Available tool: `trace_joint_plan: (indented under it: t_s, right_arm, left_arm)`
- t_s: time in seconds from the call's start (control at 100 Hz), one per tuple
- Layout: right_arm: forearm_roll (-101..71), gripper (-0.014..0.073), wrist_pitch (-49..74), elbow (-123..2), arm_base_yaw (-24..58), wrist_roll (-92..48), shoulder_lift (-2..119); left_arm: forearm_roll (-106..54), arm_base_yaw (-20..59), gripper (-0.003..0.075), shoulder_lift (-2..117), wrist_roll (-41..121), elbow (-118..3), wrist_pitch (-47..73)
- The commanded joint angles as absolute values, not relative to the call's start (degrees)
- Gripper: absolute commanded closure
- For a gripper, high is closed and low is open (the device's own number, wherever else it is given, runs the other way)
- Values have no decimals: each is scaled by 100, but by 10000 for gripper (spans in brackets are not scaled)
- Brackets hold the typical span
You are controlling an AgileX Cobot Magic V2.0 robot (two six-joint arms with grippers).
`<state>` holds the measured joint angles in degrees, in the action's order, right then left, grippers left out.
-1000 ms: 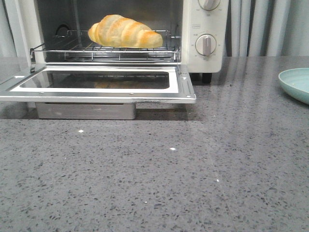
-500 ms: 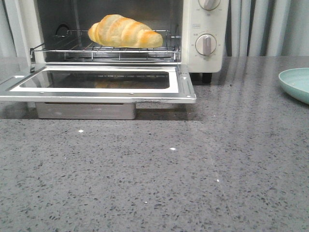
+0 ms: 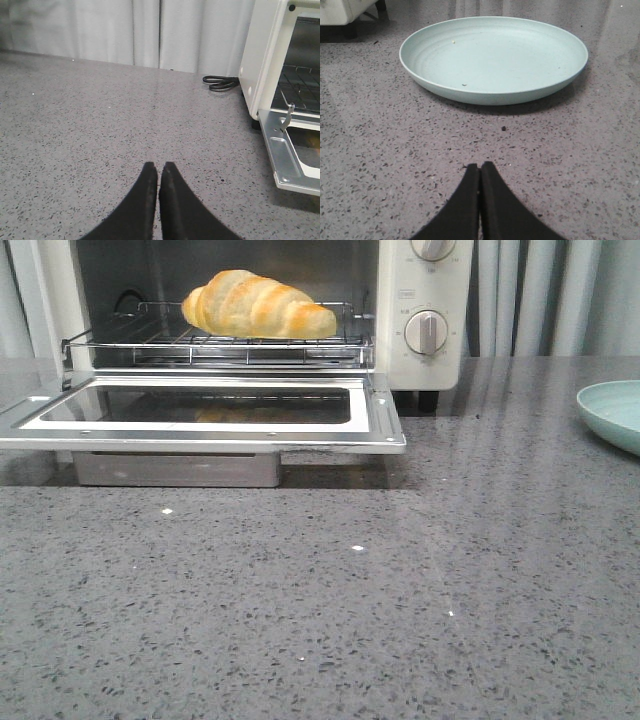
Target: Put bread in oven
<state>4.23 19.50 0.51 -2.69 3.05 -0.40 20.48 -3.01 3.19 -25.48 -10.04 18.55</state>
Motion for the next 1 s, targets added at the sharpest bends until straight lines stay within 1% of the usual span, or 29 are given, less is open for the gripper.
trace_joint_plan:
  t_s: [0.0, 0.35, 0.5, 0.62, 0.71, 0.99]
  right_arm:
    - [537, 662, 1864, 201, -294, 253, -156]
    - [537, 662, 1864, 201, -294, 253, -156]
    - [537, 662, 1864, 201, -294, 253, -156]
    - [537, 662, 1864, 201, -294, 253, -156]
    - [537, 662, 1864, 201, -294, 253, -156]
    - [537, 662, 1864, 201, -294, 253, -156]
  left_arm:
    - [2035, -308, 741, 411, -2553, -1170, 1456]
    - [1998, -308, 741, 411, -2553, -1102, 1446]
    - [1239, -239, 741, 350, -1471, -826, 1182]
    - [475, -83, 741, 80, -584, -417, 657]
    - [281, -41, 741, -179, -541, -163, 523]
    - [0, -38, 741, -172, -450, 137, 552]
